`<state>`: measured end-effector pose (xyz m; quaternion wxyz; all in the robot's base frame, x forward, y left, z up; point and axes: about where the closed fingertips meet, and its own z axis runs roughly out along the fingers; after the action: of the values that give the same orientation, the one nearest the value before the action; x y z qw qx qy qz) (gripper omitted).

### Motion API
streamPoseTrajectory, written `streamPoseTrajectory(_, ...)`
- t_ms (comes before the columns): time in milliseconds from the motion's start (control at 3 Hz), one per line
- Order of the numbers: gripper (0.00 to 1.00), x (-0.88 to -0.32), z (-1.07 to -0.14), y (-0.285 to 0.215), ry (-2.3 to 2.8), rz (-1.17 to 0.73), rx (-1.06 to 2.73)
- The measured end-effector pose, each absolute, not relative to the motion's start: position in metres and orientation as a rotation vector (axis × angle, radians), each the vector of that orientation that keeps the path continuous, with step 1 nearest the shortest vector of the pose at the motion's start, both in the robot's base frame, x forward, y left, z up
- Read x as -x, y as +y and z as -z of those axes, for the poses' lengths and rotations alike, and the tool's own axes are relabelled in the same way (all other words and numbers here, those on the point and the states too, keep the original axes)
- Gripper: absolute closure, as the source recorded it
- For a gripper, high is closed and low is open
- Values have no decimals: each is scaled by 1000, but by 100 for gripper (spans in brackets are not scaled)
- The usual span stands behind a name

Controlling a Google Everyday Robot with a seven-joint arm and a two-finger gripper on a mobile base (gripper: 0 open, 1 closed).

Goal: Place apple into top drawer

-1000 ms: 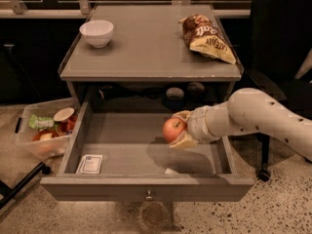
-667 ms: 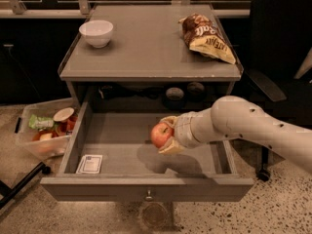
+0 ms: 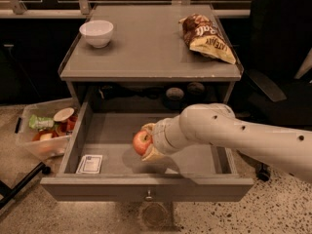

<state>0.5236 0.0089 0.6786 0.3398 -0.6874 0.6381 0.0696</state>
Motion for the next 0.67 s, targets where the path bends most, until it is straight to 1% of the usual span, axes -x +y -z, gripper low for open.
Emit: streamPoseTrajectory(667, 26, -537, -667, 50, 1683, -179, 1863)
